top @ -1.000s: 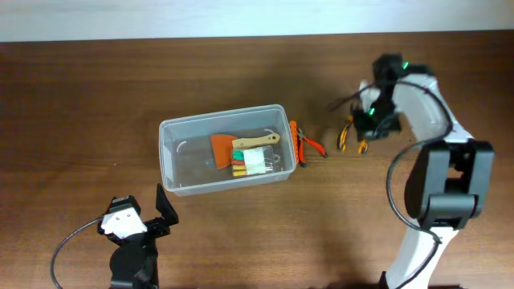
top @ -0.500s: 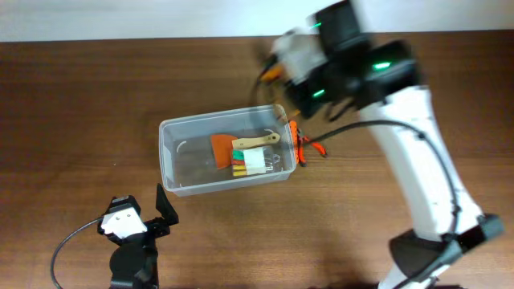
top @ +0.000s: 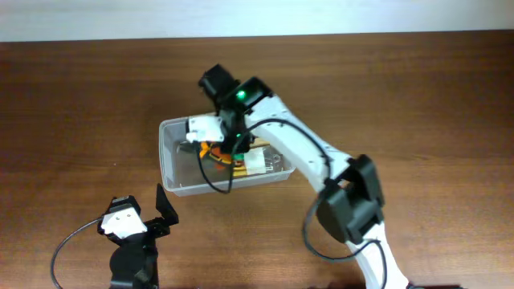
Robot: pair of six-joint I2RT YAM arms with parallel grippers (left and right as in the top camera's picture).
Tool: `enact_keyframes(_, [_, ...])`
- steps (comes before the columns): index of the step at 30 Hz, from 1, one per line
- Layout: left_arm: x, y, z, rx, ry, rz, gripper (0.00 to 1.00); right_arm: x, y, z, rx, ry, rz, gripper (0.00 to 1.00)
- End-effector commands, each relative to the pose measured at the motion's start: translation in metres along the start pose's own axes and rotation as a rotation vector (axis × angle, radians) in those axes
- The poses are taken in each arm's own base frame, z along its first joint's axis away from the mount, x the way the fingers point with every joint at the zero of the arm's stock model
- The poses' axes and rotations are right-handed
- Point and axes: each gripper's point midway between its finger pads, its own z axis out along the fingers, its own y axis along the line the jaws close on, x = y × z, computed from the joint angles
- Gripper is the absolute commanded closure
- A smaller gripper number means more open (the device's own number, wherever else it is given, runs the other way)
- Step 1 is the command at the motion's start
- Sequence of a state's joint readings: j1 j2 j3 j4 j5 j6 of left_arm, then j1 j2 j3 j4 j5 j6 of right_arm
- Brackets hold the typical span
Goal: Pack container
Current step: 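Drop the orange-black pliers into the container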
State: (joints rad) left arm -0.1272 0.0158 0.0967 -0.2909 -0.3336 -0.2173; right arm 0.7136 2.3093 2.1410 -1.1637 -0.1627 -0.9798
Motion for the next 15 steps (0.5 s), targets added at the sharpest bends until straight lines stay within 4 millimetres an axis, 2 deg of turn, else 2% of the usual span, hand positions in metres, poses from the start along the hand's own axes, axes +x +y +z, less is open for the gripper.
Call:
enact_keyframes(1, [0.001,0.0,0.0,0.0,0.001,0.01,0.01,-0.012,0.011,0.023,-0.034,0.002,-0.062,0.96])
enact_keyframes(2, [0.001,0.0,0.0,0.0,0.001,0.01,0.01,-0.011,0.014,0.028,-0.043,0.01,-0.065,0.89])
enact_keyframes(3, [0.001,0.0,0.0,0.0,0.001,0.01,0.01,-0.01,0.015,0.03,-0.044,0.023,-0.052,0.78])
enact_keyframes(5, [0.001,0.0,0.0,0.0,0.001,0.01,0.01,-0.004,0.007,0.029,0.004,0.071,0.022,0.02])
enact_keyframes(7, [0.001,0.0,0.0,0.0,0.001,0.01,0.01,0.001,-0.008,0.013,0.088,0.103,0.127,0.02])
enact_keyframes(9, [0.001,0.0,0.0,0.0,0.001,0.01,0.01,0.003,-0.027,-0.017,0.17,0.084,0.247,0.01])
enact_keyframes(10, [0.001,0.0,0.0,0.0,0.001,0.01,0.01,0.004,-0.041,-0.051,0.228,0.035,0.36,0.01])
enact_keyframes(11, [0.001,0.0,0.0,0.0,0.001,0.01,0.01,0.006,-0.048,-0.067,0.255,0.011,0.418,0.02])
enact_keyframes(12, [0.001,0.0,0.0,0.0,0.001,0.01,0.01,0.009,-0.057,-0.093,0.296,-0.032,0.513,0.02])
enact_keyframes(13, [0.001,0.0,0.0,0.0,0.001,0.01,0.01,0.016,-0.068,-0.122,0.341,-0.084,0.637,0.01])
enact_keyframes(15, [0.001,0.0,0.0,0.0,0.001,0.01,0.01,0.036,-0.08,-0.168,0.401,-0.169,0.889,0.02])
